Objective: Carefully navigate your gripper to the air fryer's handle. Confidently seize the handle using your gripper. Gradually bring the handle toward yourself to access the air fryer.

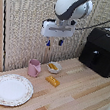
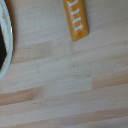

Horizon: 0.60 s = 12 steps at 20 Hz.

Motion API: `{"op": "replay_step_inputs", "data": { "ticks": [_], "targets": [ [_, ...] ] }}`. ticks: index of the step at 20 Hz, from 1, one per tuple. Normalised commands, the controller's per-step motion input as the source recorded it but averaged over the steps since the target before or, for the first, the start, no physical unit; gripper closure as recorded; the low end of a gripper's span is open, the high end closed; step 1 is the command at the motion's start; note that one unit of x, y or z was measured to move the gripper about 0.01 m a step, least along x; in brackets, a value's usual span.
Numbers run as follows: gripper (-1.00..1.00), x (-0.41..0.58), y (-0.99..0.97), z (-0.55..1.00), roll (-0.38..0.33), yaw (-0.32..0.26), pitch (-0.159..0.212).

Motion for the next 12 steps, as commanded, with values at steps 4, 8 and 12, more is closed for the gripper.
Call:
{"op": "replay_step_inputs", "data": {
  "ticks": [4,8,12],
  "targets": [
    [-1.00,0.000,-0.04,0.00,-0.047,-0.375,0.000],
    [-1.00,0.000,-0.04,0.00,-0.010,-0.375,0.005],
    [-1.00,0.023,-0.07,0.00,-0.051,-0.366,0.010]
  ]
}}
